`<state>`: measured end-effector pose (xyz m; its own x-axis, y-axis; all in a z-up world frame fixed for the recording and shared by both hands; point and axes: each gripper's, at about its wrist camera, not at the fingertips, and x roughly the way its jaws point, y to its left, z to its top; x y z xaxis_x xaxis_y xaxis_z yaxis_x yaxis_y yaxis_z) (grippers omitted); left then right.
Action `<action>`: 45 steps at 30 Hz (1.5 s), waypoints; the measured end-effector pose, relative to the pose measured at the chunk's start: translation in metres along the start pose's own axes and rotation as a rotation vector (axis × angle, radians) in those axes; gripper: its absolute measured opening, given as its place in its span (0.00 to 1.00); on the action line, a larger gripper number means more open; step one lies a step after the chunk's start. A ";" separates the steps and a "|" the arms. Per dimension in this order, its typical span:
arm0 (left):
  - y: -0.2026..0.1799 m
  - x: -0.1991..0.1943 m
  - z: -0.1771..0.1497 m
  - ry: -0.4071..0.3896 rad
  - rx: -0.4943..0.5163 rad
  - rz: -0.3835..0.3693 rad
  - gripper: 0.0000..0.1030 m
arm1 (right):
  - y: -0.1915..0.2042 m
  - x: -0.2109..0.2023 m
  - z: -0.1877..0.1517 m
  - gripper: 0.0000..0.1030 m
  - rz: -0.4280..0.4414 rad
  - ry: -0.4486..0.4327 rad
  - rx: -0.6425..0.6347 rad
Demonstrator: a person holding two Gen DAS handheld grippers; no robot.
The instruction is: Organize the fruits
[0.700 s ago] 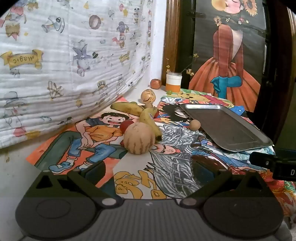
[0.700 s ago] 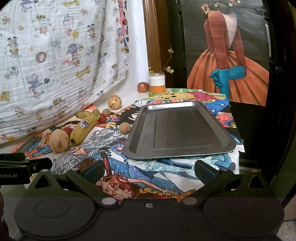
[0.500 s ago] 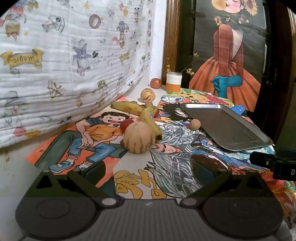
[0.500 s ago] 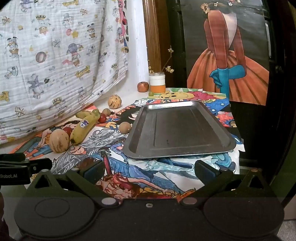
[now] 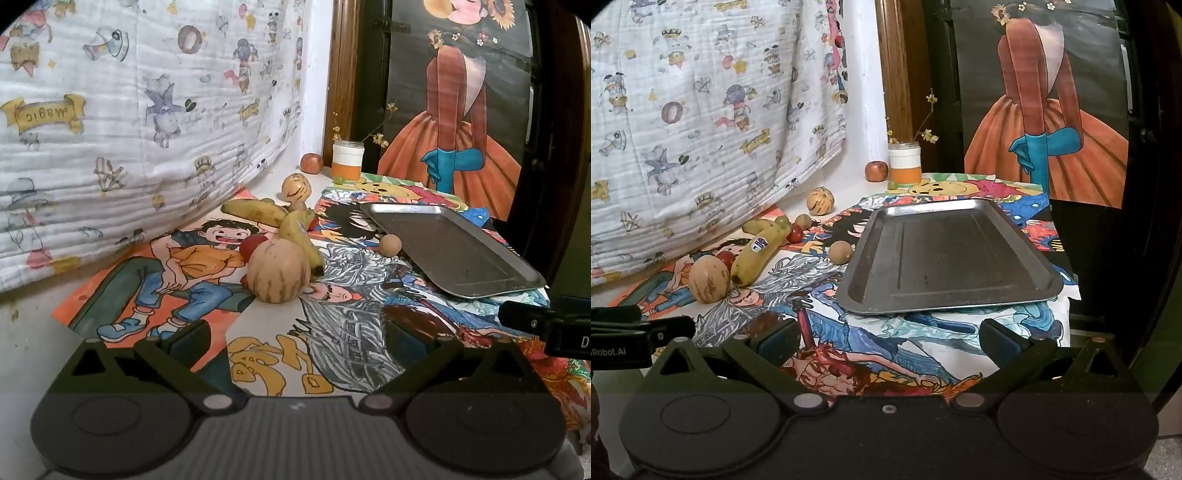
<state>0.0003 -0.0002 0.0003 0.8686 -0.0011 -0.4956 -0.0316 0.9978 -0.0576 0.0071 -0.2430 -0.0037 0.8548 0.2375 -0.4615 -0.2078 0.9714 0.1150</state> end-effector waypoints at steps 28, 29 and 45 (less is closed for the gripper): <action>0.000 0.002 -0.004 0.008 -0.001 0.000 1.00 | -0.001 0.001 0.000 1.00 0.000 0.005 0.002; 0.000 0.002 -0.005 0.008 -0.002 -0.001 1.00 | -0.001 0.001 0.000 1.00 0.000 0.006 0.002; 0.000 0.001 -0.011 0.012 -0.001 -0.001 1.00 | 0.000 0.002 0.000 1.00 0.001 0.008 0.003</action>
<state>-0.0038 -0.0004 -0.0095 0.8627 -0.0025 -0.5056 -0.0317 0.9977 -0.0591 0.0090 -0.2430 -0.0050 0.8507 0.2384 -0.4684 -0.2069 0.9712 0.1184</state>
